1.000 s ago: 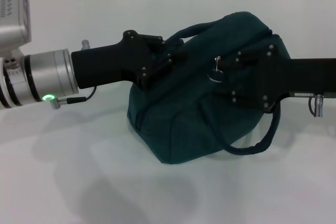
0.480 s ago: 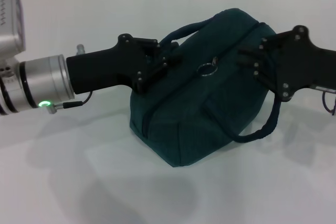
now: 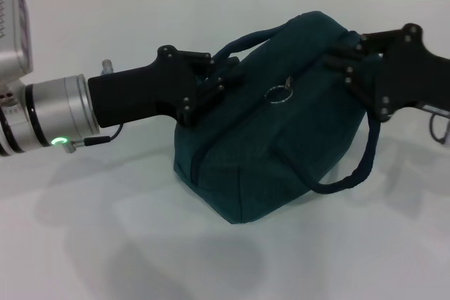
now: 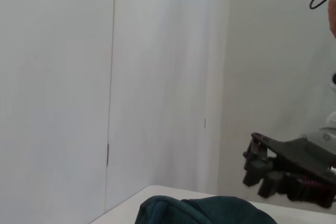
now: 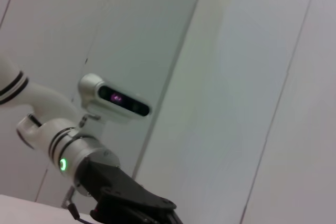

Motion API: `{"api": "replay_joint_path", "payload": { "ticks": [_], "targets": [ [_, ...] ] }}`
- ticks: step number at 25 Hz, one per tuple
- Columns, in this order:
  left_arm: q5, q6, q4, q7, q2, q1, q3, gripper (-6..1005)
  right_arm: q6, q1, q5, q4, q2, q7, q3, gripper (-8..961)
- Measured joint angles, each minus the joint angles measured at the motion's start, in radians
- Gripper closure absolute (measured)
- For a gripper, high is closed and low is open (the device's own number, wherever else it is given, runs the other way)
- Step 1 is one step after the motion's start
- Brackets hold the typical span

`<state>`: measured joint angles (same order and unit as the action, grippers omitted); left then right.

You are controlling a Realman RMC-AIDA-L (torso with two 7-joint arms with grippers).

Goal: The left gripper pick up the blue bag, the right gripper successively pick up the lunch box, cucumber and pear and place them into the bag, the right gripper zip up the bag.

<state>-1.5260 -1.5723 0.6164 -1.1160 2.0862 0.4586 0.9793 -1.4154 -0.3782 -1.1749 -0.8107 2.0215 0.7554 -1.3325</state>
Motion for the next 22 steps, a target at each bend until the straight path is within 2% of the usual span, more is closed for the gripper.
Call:
{"api": "replay_joint_path", "payload": {
  "ticks": [7,14,17,22],
  "targets": [
    [0.001,0.000,-0.015,0.009,0.000,0.005,0.001,884,0.054,-0.027,-0.009,0.027,-0.001,-0.032,-0.085,855],
    [-0.010,0.001,-0.024,0.011,-0.001,0.010,0.001,883,0.044,0.003,-0.047,0.004,-0.006,-0.048,-0.102,853],
    [-0.011,0.002,-0.025,0.011,-0.001,0.011,0.001,883,0.056,0.015,-0.070,-0.014,-0.005,-0.051,-0.108,823],
    [-0.011,0.002,-0.025,0.012,-0.001,0.012,0.001,883,0.096,0.009,-0.076,-0.020,-0.003,-0.046,-0.149,650]
  ]
}}
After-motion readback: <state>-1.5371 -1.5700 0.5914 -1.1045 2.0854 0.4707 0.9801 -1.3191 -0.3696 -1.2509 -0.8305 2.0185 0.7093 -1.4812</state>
